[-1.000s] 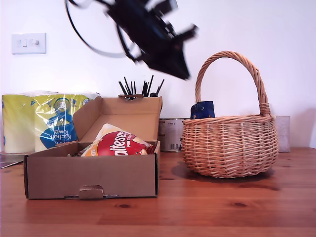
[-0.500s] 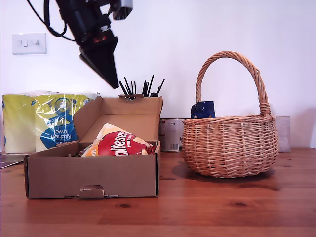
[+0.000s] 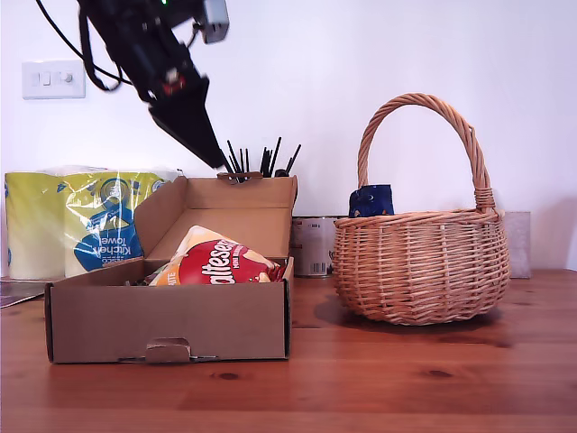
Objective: Move the bags of Easter eggs from the cardboard box on the left into the woven basket on the right side.
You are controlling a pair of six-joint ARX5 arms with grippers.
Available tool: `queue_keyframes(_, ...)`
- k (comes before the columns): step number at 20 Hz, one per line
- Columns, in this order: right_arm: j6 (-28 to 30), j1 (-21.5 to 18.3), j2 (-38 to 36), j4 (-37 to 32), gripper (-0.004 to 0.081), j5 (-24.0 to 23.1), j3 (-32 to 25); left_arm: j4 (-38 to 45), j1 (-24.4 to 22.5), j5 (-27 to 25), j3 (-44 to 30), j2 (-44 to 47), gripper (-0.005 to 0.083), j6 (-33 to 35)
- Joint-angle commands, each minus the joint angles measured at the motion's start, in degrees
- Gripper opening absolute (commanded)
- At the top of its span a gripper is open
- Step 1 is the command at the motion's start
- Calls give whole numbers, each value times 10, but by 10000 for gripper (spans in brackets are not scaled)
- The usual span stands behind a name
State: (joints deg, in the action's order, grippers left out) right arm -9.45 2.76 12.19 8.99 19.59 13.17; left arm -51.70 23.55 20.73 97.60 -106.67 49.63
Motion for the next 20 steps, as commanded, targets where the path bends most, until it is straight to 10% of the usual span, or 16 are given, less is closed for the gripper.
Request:
queue_keyframes(1, -12, 2, 0, -5, -13, 16, 8, 19, 0, 2, -7, -34, 640, 28)
queue_keyframes(6, 0, 11, 32, 5, -5, 26, 59, 28, -1, -5, -7, -69, 640, 33)
queue_keyframes(12, 188, 55, 236, 156, 62, 63, 207, 54, -1, -4, -7, -70, 640, 28)
queue_keyframes(20, 432, 120, 508, 176, 384, 19, 375, 70, -1, 6, -7, -70, 640, -4)
